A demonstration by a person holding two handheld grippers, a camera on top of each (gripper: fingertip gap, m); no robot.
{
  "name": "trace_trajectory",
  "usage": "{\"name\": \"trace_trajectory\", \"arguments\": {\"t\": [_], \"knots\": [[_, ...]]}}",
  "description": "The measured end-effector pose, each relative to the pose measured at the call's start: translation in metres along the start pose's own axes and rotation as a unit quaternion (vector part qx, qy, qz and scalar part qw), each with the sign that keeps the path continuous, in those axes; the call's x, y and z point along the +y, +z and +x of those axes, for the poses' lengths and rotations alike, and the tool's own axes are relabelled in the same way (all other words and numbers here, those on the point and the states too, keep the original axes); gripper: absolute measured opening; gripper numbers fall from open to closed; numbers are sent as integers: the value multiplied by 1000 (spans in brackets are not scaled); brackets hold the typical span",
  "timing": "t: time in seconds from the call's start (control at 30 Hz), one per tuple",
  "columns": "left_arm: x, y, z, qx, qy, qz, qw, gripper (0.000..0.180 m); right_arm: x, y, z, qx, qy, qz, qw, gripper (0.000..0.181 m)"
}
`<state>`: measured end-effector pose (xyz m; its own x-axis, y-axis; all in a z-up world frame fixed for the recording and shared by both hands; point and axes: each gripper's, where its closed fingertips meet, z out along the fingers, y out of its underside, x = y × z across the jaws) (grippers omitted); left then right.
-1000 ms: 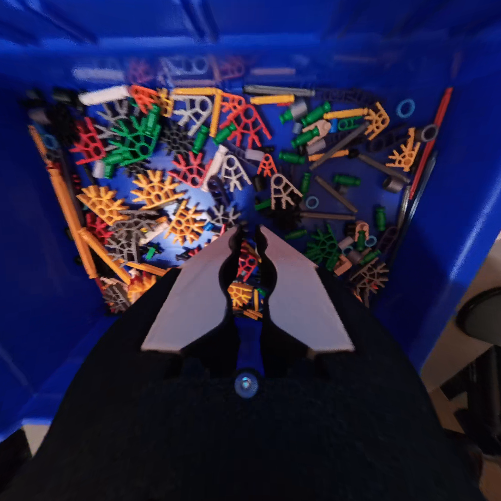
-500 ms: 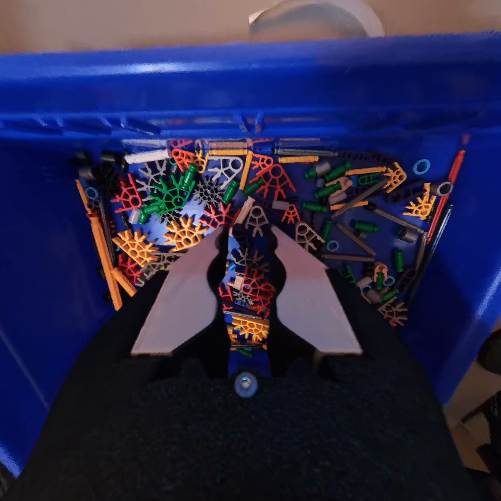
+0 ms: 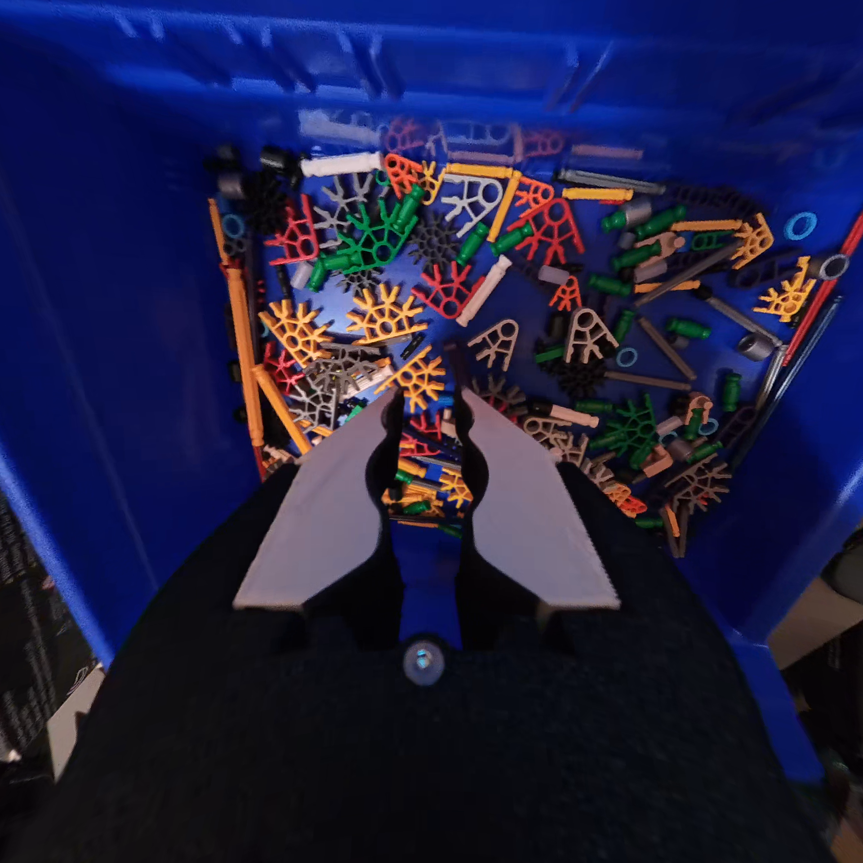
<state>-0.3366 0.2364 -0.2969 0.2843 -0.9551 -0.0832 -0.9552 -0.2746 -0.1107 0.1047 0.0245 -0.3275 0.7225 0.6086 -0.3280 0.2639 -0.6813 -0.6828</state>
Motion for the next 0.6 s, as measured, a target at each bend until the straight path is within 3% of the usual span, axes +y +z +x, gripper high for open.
{"name": "trace_trajectory", "arguments": {"t": [0.4,0.6], "knots": [[3,5,7,20,17,-13,1000,30,0,0,0,1,-1,0,1000,8],[-33,2,-13,-11,11,52,999,54,0,0,0,-1,1,0,1000,8]]}}
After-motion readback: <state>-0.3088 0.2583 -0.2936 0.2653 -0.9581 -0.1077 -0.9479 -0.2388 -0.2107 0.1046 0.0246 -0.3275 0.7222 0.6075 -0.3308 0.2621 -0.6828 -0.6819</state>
